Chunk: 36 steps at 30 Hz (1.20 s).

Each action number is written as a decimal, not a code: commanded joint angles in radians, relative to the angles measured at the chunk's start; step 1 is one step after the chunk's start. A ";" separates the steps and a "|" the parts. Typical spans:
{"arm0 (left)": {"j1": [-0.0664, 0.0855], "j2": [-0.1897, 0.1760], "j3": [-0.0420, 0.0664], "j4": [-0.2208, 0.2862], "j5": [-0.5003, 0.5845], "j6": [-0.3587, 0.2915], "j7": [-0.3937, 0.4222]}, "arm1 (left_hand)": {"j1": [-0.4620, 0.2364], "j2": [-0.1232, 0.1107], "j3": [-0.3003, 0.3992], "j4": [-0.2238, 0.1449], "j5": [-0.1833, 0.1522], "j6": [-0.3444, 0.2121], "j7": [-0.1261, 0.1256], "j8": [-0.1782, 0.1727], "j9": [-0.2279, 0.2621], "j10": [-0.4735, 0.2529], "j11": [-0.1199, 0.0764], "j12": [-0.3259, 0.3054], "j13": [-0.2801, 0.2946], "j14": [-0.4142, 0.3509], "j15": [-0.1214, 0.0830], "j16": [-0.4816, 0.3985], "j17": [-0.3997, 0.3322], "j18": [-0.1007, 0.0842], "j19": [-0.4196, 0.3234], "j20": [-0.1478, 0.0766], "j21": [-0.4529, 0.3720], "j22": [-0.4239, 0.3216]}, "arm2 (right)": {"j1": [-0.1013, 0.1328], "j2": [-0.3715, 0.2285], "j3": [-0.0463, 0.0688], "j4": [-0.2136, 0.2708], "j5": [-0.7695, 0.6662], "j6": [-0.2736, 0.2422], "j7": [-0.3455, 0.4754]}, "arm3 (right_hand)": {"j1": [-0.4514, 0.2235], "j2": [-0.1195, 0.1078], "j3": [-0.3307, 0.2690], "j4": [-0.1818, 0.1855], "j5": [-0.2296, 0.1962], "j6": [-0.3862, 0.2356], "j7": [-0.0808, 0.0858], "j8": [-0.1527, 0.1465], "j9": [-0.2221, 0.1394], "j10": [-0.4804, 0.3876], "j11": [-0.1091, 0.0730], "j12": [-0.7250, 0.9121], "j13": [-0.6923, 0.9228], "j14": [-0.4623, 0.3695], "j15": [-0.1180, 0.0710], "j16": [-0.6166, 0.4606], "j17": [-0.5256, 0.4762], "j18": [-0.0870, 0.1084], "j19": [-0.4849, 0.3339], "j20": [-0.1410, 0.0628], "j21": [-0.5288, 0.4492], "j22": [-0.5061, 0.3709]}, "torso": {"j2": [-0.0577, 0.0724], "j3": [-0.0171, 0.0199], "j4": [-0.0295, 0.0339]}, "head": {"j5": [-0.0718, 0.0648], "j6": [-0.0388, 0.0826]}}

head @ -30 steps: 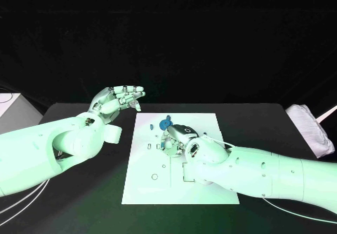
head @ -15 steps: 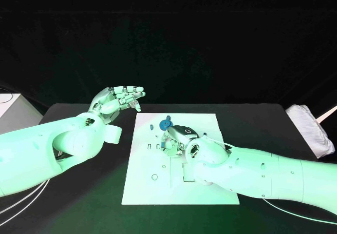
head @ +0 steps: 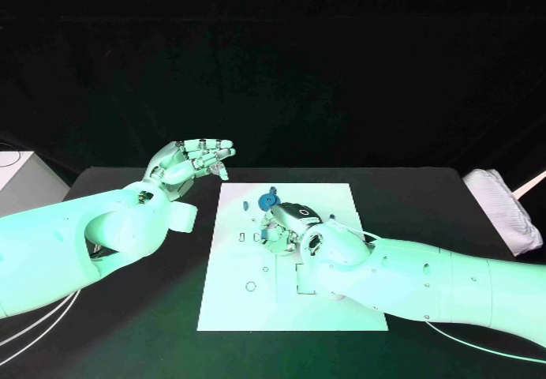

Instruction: Assemble the parts on the task board

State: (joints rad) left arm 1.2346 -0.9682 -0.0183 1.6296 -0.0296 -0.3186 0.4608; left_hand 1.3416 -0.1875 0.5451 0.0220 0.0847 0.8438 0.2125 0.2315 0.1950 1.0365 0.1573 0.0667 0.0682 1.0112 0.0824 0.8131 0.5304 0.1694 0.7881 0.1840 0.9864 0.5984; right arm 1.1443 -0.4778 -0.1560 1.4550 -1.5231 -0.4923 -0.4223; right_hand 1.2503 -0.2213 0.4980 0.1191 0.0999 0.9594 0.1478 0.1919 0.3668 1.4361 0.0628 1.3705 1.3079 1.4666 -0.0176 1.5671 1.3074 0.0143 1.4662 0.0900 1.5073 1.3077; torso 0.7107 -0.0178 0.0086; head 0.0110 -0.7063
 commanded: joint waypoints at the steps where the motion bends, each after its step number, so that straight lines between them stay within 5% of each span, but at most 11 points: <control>1: 0.001 0.001 0.001 0.002 -0.003 0.018 0.005 | -0.005 0.004 0.001 0.002 -0.006 -0.007 0.001 -0.005 0.001 -0.006 -0.001 0.003 0.001 -0.008 0.002 0.004 -0.001 0.014 -0.008 0.002 0.007 0.001 | -0.002 -0.002 0.000 0.007 -0.008 -0.023 0.018 | -0.010 -0.011 -0.013 0.002 -0.012 -0.010 0.000 -0.007 -0.002 -0.008 0.001 -0.004 0.097 0.099 0.009 -0.005 0.243 0.004 0.068 0.005 -0.005 0.213 | 0.001 0.0000 -0.0001 | 0.000 0.000; 11: 0.000 0.007 0.001 -0.009 -0.026 0.015 -0.023 | -0.007 0.004 0.000 0.003 -0.006 -0.007 0.002 -0.005 0.002 -0.005 -0.001 0.003 0.002 -0.007 0.002 0.006 -0.003 0.014 -0.010 0.002 0.009 0.002 | -0.002 -0.039 0.001 0.055 -0.004 -0.070 0.039 | -0.022 -0.016 -0.130 0.049 -0.041 -0.021 -0.002 -0.009 -0.008 -0.013 0.001 -0.010 0.095 0.098 0.010 -0.006 0.240 0.006 0.065 0.006 -0.014 0.209 | -0.002 0.0001 -0.0002 | -0.002 0.001; 17: 0.001 0.019 0.000 -0.025 -0.095 0.009 -0.148 | -0.093 0.026 -0.035 0.085 -0.007 0.003 0.010 0.011 0.013 0.082 -0.008 0.085 0.040 0.031 -0.002 0.077 0.026 0.015 0.010 0.001 0.026 0.002 | 0.034 -0.119 0.007 0.104 0.193 -0.097 0.279 | 0.054 0.017 -0.151 0.046 0.005 -0.033 0.003 -0.013 -0.013 -0.011 0.004 -0.004 0.101 0.097 0.011 -0.009 0.234 0.011 0.054 0.007 -0.036 0.194 | -0.009 0.0007 -0.0083 | 0.004 0.002; 18: 0.001 0.020 0.000 -0.029 -0.111 0.010 -0.170 | -0.105 0.029 -0.044 0.100 -0.008 0.010 0.008 0.025 0.019 0.091 -0.013 0.107 0.052 0.038 -0.005 0.098 0.036 0.016 0.017 -0.002 0.030 0.002 | 0.041 -0.132 0.008 0.110 0.232 -0.095 0.315 | 0.085 0.024 -0.133 0.031 0.047 -0.039 0.007 -0.017 -0.015 -0.021 0.007 -0.016 0.093 0.094 0.013 -0.014 0.223 0.020 0.036 0.008 -0.071 0.171 | -0.012 0.0014 -0.0100 | 0.007 0.000; 20: 0.001 0.025 0.000 -0.043 -0.157 0.019 -0.229 | -0.101 0.029 -0.075 0.118 -0.006 0.004 -0.008 0.083 0.049 0.087 -0.031 0.218 0.124 0.073 -0.022 0.199 0.092 0.015 0.056 -0.019 0.066 0.013 | 0.060 -0.168 0.010 0.127 0.326 -0.091 0.388 | 0.092 0.021 -0.127 0.027 0.058 -0.043 0.010 -0.018 -0.017 -0.040 0.009 -0.039 0.075 0.092 0.015 -0.017 0.217 0.025 0.025 0.010 -0.094 0.156 | -0.016 0.0030 -0.0119 | 0.013 0.000; 21: 0.001 0.028 0.001 -0.050 -0.183 0.026 -0.263 | -0.099 0.032 -0.086 0.120 -0.005 0.015 -0.025 0.111 0.062 0.109 -0.040 0.279 0.162 0.147 -0.035 0.292 0.198 0.016 0.078 -0.026 0.088 0.023 | 0.069 -0.188 0.010 0.136 0.368 -0.087 0.415 | 0.096 0.022 -0.122 0.024 0.065 -0.043 0.011 -0.018 -0.017 -0.046 0.010 -0.046 0.069 0.092 0.016 -0.018 0.215 0.027 0.020 0.011 -0.103 0.150 | -0.020 0.0037 -0.0127 | 0.015 -0.002; 22: 0.001 0.030 0.001 -0.056 -0.209 0.033 -0.294 | -0.093 0.035 -0.115 0.133 0.000 0.005 -0.046 0.185 0.102 0.066 -0.058 0.451 0.284 0.208 -0.050 0.412 0.343 0.007 0.136 -0.044 0.152 0.089 | 0.076 -0.203 0.011 0.144 0.400 -0.083 0.432 | 0.096 0.022 -0.122 0.024 0.065 -0.043 0.011 -0.018 -0.017 -0.046 0.010 -0.046 0.069 0.092 0.016 -0.018 0.216 0.027 0.020 0.011 -0.103 0.151 | -0.021 0.0043 -0.0130 | 0.016 -0.004; 24: 0.002 0.034 0.001 -0.067 -0.288 0.050 -0.389 | -0.097 0.029 -0.134 0.146 -0.003 0.004 -0.049 0.249 0.137 0.047 -0.078 0.597 0.383 0.277 -0.060 0.492 0.472 -0.010 0.207 -0.051 0.214 0.185 | 0.093 -0.237 0.012 0.161 0.462 -0.078 0.460 | 0.096 0.022 -0.122 0.024 0.067 -0.042 0.011 -0.017 -0.017 -0.047 0.010 -0.047 0.068 0.092 0.016 -0.017 0.217 0.027 0.020 0.012 -0.102 0.151 | -0.027 0.0061 -0.0140 | 0.020 -0.004; 25: 0.003 0.035 0.001 -0.070 -0.325 0.057 -0.436 | -0.097 0.052 -0.129 0.168 0.003 -0.008 -0.061 0.301 0.167 0.012 -0.091 0.713 0.464 0.315 -0.065 0.531 0.538 -0.020 0.249 -0.062 0.252 0.241 | 0.102 -0.256 0.012 0.171 0.489 -0.076 0.469 | 0.097 0.023 -0.118 0.023 0.074 -0.041 0.011 -0.016 -0.017 -0.048 0.010 -0.047 0.068 0.092 0.017 -0.017 0.217 0.027 0.020 0.012 -0.103 0.151 | -0.030 0.0073 -0.0147 | 0.024 -0.005; 28: 0.014 0.047 0.001 -0.083 -0.458 0.106 -0.598 | -0.077 0.056 -0.105 0.179 0.002 -0.027 -0.070 0.355 0.194 -0.027 -0.092 0.816 0.534 0.353 -0.077 0.564 0.605 -0.029 0.284 -0.070 0.284 0.288 | 0.129 -0.307 0.012 0.199 0.541 -0.070 0.481 | 0.100 0.024 -0.113 0.022 0.086 -0.040 0.012 -0.015 -0.017 -0.049 0.011 -0.048 0.067 0.092 0.017 -0.017 0.217 0.027 0.020 0.013 -0.104 0.150 | -0.038 0.0111 -0.0164 | 0.035 -0.011; 36: 0.046 0.126 -0.002 -0.134 -0.720 0.281 -0.871 | -0.149 0.024 -0.148 0.266 -0.002 -0.022 -0.087 0.442 0.244 -0.012 -0.103 0.913 0.598 0.412 -0.086 0.612 0.708 -0.044 0.346 -0.078 0.328 0.365 | 0.163 -0.388 0.012 0.231 0.597 -0.071 0.477 | 0.089 0.022 -0.114 0.028 0.089 -0.038 0.012 -0.013 -0.017 -0.053 0.012 -0.052 0.064 0.091 0.018 -0.019 0.212 0.029 0.016 0.013 -0.112 0.145 | -0.052 0.0146 -0.0156 | 0.043 -0.015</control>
State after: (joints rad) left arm 1.2756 -0.8556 -0.0187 1.5051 -0.5630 -0.1636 -0.2221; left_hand 1.2006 -0.1619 0.4013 0.2819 0.0813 0.8171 0.1317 0.6656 0.4337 1.0133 0.0592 0.9708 0.6586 1.4166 -0.0032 1.4193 1.2268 0.1378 1.1281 0.1069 1.3102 0.9558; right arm 1.3059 -0.8610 -0.1433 1.6839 -0.9934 -0.5656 0.0165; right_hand 1.3427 -0.1949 0.3826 0.1409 0.1834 0.9236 0.1584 0.1766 0.3515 1.3927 0.0738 1.3241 1.3075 1.4630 -0.0070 1.5510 1.3080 0.0305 1.4663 0.0970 1.3975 1.3081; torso 0.6673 -0.0054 -0.0072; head 0.0498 -0.7200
